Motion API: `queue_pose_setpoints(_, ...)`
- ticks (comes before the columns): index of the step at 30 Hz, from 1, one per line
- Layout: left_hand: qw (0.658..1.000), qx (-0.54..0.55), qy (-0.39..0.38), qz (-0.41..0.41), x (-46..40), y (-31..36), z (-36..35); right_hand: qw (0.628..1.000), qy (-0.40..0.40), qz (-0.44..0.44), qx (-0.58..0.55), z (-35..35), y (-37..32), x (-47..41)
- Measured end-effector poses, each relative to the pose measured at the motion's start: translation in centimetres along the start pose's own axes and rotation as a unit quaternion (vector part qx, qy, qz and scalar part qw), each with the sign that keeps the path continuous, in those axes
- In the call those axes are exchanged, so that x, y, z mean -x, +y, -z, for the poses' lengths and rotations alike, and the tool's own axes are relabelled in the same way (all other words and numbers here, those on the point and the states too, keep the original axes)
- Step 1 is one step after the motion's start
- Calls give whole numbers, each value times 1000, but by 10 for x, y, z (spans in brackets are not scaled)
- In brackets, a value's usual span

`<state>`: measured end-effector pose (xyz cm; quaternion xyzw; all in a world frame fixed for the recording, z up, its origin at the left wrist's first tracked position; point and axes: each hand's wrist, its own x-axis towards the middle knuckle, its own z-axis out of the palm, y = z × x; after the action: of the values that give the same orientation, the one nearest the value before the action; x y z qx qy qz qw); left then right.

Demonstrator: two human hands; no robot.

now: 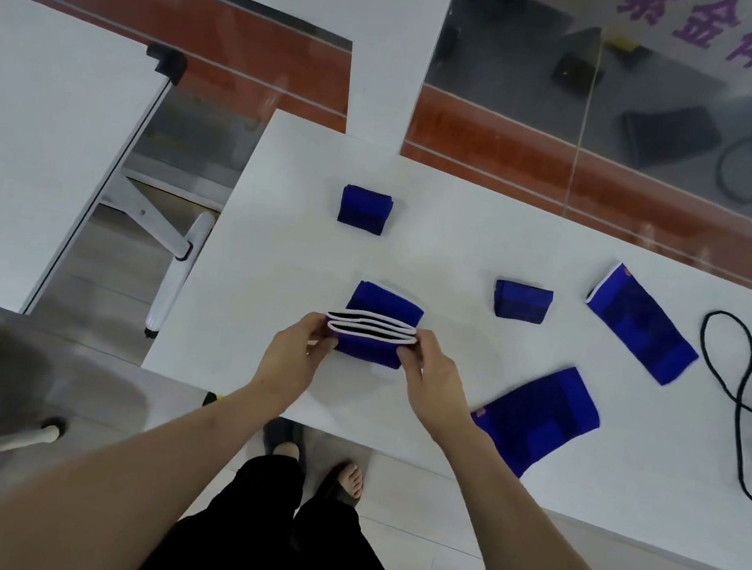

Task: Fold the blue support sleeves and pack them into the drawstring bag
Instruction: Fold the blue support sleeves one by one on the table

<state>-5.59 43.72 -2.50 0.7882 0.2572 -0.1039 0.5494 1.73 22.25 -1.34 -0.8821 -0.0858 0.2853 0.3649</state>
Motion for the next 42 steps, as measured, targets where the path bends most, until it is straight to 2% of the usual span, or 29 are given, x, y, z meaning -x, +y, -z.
queue_pose_setpoints(4, 999, 33, 4, 37, -13, 11, -6, 994, 44, -59, -76, -2, 0, -16)
queue_pose_setpoints(7, 999, 15, 7, 33, -20, 18, -10, 989, 75, -92, -93, -7, 0, -28)
queue_pose_setpoints(12, 996, -80, 1, -30, -31, 11, -16, 984, 93, -129, -82, -12, 4, -41)
queue_pose_setpoints(15, 966, -222, 30, -131, -34, 5, -21, 982, 122, -113, -85, -14, 4, -39)
queue_pose_setpoints(17, 925, -326, 28, -194, -38, 6, -25, 987, 155, -51, -4, -16, 7, -33)
queue_pose_setpoints(19, 893, -393, -10, -217, -44, 7, -31, 976, 182, 16, 115, -19, 10, -27)
queue_pose_setpoints(21, 869, -442, -45, -217, -52, 5, -35, 957, 177, 54, 222, -22, 14, -25)
queue_pose_setpoints(24, 850, -485, -80, -187, -61, 0, -39, 942, 112, 35, 316, -26, 21, -30)
queue_pose_setpoints(29, 818, -538, -79, -188, -66, -8, -42, 938, 49, -2, 343, -28, 30, -35)
queue_pose_setpoints(34, 818, -538, -88, -186, -69, -8, -45, 946, 44, -26, 321, -32, 30, -38)
queue_pose_setpoints(39, 826, -528, -85, -178, -66, 1, -45, 953, 46, -8, 299, -24, 21, -33)
queue_pose_setpoints(42, 842, -507, -68, -169, -57, 16, -47, 968, 115, -2, 223, -16, 22, -20)
